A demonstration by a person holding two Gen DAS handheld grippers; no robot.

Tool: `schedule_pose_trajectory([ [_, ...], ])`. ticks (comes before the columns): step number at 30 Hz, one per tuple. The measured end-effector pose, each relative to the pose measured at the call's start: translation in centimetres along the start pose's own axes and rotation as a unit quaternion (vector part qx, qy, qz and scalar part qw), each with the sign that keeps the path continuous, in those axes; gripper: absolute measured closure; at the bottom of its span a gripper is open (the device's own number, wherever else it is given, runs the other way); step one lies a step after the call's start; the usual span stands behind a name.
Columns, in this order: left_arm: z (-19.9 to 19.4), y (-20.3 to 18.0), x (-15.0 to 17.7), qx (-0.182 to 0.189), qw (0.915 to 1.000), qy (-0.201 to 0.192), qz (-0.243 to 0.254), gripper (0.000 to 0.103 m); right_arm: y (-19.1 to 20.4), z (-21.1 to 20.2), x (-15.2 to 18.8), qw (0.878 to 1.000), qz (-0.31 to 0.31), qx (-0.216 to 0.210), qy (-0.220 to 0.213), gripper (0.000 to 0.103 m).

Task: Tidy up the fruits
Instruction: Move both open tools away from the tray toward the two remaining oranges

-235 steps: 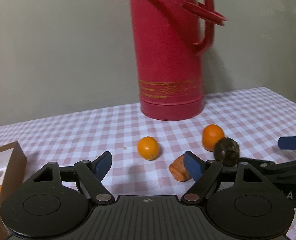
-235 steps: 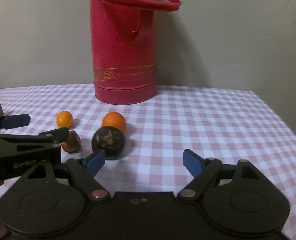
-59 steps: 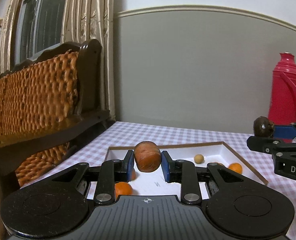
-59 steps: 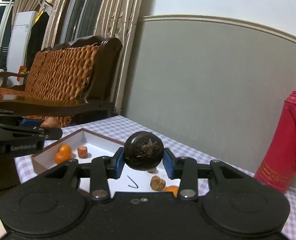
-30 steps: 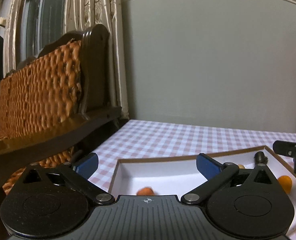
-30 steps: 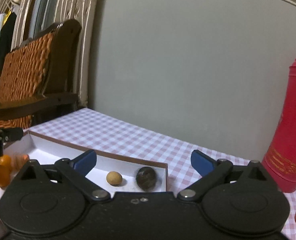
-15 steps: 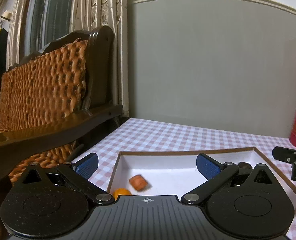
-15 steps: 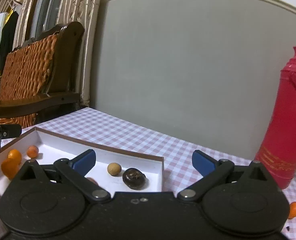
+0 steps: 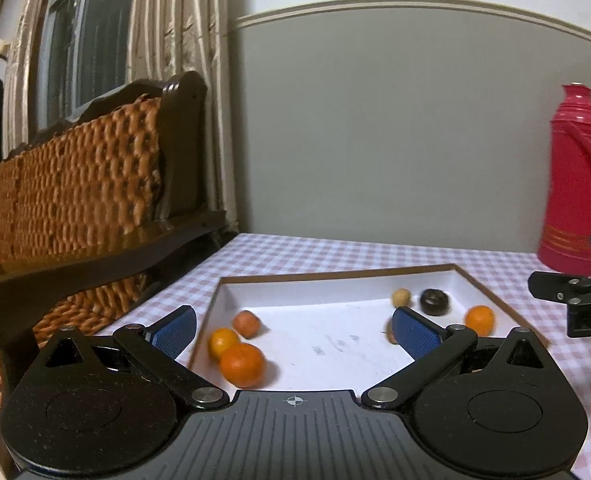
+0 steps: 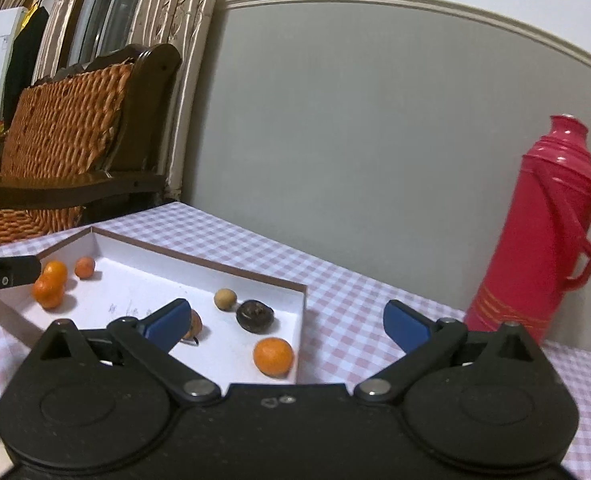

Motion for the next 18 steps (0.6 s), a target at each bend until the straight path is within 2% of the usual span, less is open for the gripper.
schedule_pose_trajectory([
  [10,-3.1,-5.1,-0.3,0.035,0.9989,-0.015,0.028,0.0,-2.6,-4.7,2.5,1.0,0.007,0.017,0.008,0.006],
  [18,-4.3,-10.5,-0.1,0.092,0.9946,-0.018,0.044,0.0,-6.5,-8.4,5.3,0.998,0.026,0.048,0.018,0.007],
])
Point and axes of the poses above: each gripper's, at about its wrist camera, not at the fingertips, and z roughly the way its jaws point, y to its left, x to its underside, the point moved 9 cm from there along z, roughly the way its jaws point, and after that the axes turned 4 degrees about -z, right-handed, at the moved point
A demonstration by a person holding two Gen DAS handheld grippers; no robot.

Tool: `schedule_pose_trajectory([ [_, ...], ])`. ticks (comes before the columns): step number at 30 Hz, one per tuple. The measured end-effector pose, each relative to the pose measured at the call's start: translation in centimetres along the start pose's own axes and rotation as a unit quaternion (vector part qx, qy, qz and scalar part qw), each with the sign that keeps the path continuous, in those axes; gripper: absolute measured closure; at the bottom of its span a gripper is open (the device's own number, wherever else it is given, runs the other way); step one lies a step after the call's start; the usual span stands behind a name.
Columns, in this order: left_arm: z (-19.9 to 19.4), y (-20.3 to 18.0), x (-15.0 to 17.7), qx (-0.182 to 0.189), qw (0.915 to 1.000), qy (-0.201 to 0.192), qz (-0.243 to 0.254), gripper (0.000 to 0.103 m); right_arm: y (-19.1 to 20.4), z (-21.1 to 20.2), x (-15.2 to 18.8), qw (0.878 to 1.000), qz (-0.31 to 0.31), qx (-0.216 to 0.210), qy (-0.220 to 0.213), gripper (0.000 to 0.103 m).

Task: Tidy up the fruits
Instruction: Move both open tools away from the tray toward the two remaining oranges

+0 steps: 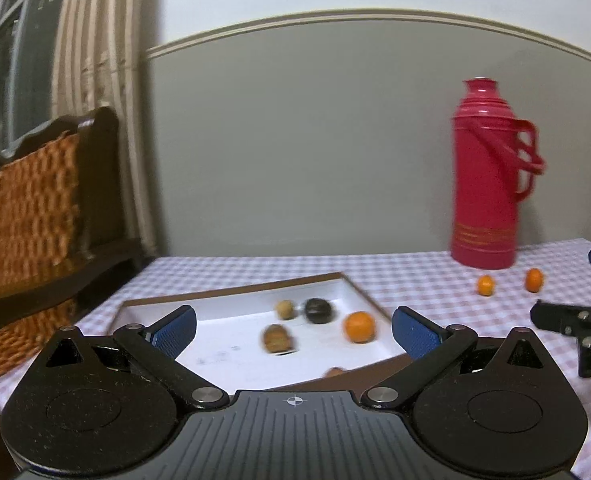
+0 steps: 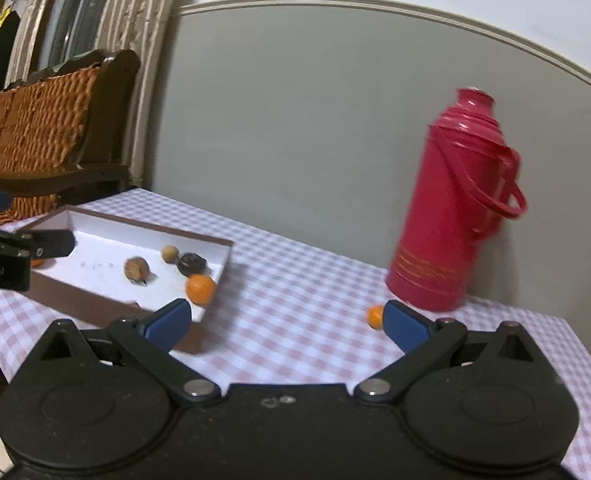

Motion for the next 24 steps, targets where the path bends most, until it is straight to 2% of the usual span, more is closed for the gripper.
schedule_pose_trajectory([
  [16,0.8,-11.8,0.6,0.085,0.9959,0.008,0.032,0.0,-9.4,-3.5,6.1,0.995,0.04,0.083,0.034,0.007],
  [20,2.4,-14.4,0.2,0.096,0.9946,0.009,0.04,0.0,-11.5,-2.7,7.0,0.992,0.046,0.105,0.053,0.007],
  [24,4.3,-16.5,0.3,0.101,0.9941,0.018,0.036,0.0,-13.4,-1.6,7.3,0.99,0.065,0.113,0.047,0.01],
])
Point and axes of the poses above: each gripper's, at about its wrist camera, not at the fingertips, and z roughly the way its jaws point, y to its left, x to its underside, the point moved 9 cm from there along z, roughly the way its jaws point, and after that the axes turned 4 degrees about -z, right-handed, at the moved point
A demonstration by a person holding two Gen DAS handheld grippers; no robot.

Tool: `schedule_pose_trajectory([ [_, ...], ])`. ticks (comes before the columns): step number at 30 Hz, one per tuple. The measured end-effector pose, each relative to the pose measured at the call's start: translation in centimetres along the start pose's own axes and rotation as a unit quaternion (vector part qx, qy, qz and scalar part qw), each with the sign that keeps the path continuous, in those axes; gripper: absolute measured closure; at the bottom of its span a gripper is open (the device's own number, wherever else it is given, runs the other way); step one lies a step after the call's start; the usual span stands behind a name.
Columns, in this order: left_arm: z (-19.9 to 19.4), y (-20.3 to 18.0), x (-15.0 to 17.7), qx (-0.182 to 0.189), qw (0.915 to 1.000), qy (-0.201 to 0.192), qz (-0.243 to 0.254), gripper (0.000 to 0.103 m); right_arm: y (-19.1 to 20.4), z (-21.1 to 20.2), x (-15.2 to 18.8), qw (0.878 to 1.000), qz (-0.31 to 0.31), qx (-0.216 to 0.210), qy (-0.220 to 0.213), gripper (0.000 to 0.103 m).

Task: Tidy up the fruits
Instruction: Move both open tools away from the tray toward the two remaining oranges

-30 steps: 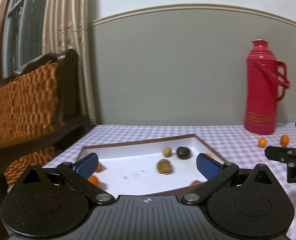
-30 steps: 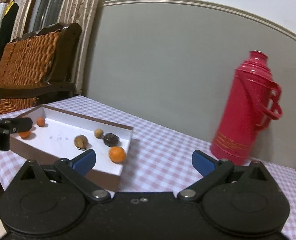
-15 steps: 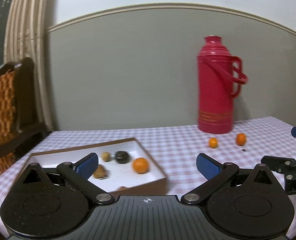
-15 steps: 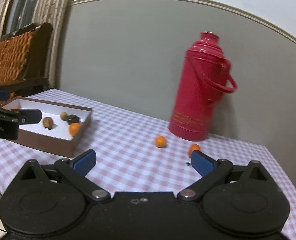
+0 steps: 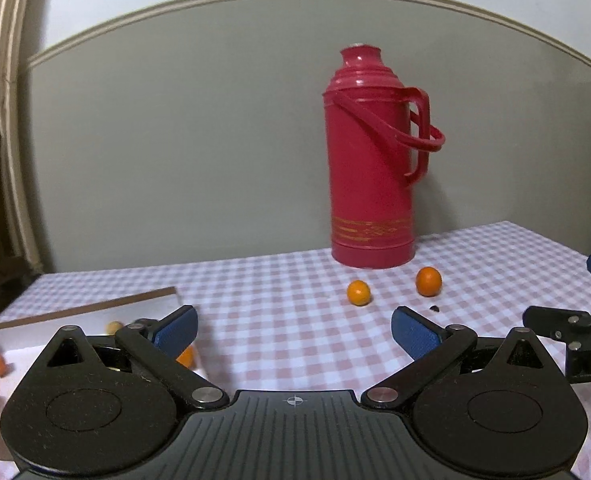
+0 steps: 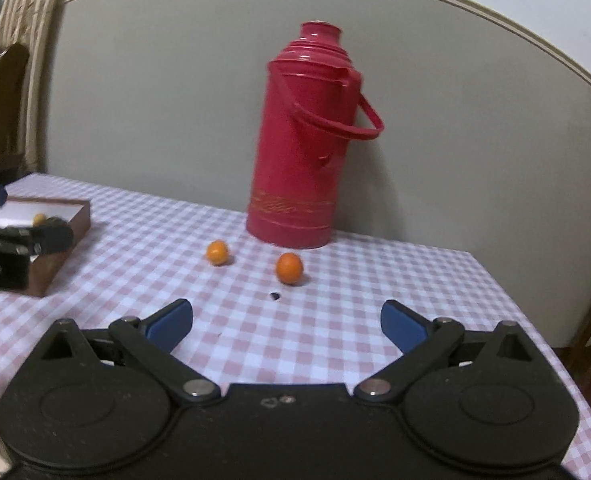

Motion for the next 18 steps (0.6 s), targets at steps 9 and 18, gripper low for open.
schedule_pose_trajectory([
  [9,5.7,-2.5,0.2,0.003,0.9997,0.022,0.011,0.0,-1.5,5.2,-0.5,1.0,0.013,-0.001,0.014,0.028],
  [18,10.2,-3.9,0.6,0.011,0.9987,0.045,0.022,0.013,-1.7,9.8,-0.5,0.999,0.013,-0.021,0.034,0.033],
])
Point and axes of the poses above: each gripper's, at about its wrist camera, not at the fingertips, and z roughly the way its jaws point, y to its left, x to its underside, the point moved 9 cm from there along z, roughly the way its jaws point, and after that the axes turned 4 degrees about -z, right-handed, at the moved point
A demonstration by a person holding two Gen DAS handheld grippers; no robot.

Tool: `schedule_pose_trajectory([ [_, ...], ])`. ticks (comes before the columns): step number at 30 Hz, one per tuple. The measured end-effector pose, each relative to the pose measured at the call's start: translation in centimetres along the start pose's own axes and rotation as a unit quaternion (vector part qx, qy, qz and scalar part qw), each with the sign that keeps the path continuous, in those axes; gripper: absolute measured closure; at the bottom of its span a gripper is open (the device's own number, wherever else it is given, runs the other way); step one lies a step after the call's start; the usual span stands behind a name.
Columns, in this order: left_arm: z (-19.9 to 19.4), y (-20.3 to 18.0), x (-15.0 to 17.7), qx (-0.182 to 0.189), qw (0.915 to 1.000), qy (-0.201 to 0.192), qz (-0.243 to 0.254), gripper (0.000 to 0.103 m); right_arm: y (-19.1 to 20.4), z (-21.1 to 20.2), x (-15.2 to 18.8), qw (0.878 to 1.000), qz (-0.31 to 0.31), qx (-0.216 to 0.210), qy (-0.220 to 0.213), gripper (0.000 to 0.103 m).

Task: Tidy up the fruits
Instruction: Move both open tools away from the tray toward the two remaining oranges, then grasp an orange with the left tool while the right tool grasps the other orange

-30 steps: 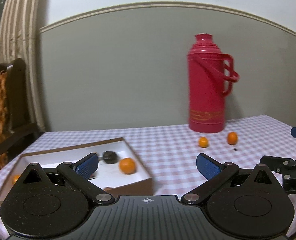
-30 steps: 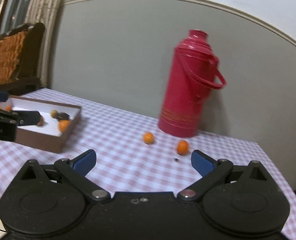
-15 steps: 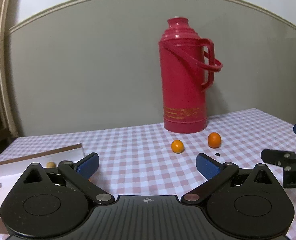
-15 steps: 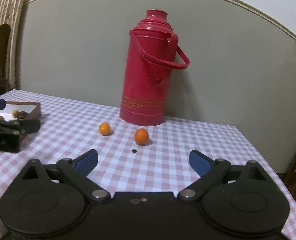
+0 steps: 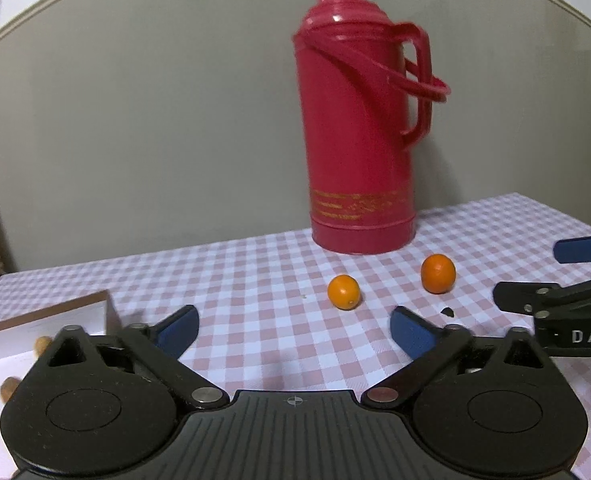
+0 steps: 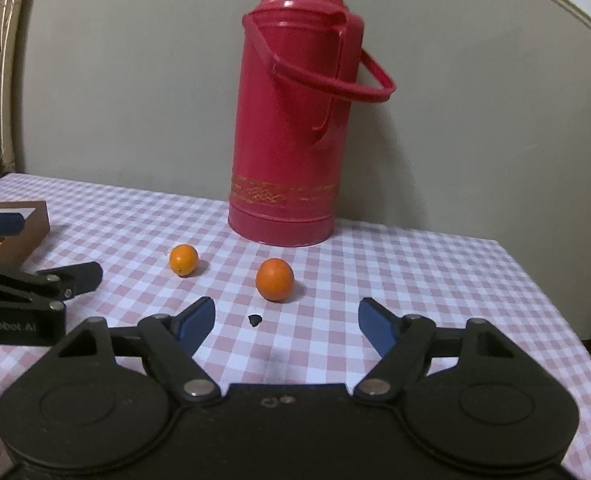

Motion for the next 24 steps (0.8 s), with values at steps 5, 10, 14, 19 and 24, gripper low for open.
schedule_pose_trajectory([
  [5,3.1,-0.8,-0.7,0.001,0.9999,0.015,0.006,0.018,0.0,2.9,-0.3,1.0,-0.02,-0.012,0.013,0.038],
  [10,6.2,-2.0,-0.6,0.009,0.9995,0.029,0.012,0.018,-0.1,5.8,-0.1,0.999,-0.022,-0.024,0.03,0.04],
  [14,8.6,-2.7,-0.2,0.015,0.9986,0.051,0.005,0.021,-0.3,8.1,0.1,0.998,-0.023,-0.029,0.046,0.054],
  [19,10.6,-3.2,0.0,0.025,0.9969,0.074,0.004,0.028,-0.4,10.2,0.3,0.997,-0.03,-0.041,0.062,0.06],
  [24,12.1,-3.6,0.0,0.033,0.9953,0.092,-0.001,0.045,-0.4,11.7,-0.4,0.996,-0.036,-0.054,0.066,0.061],
])
Point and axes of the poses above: each gripper's, at about its wrist camera, not at the fingertips, and z roughly the way its jaws point, y to its left, x to its underside, the point moved 9 cm from there along z, roughly the way its jaws point, and after that the axes turned 4 degrees about -z, right-handed, at the moved point
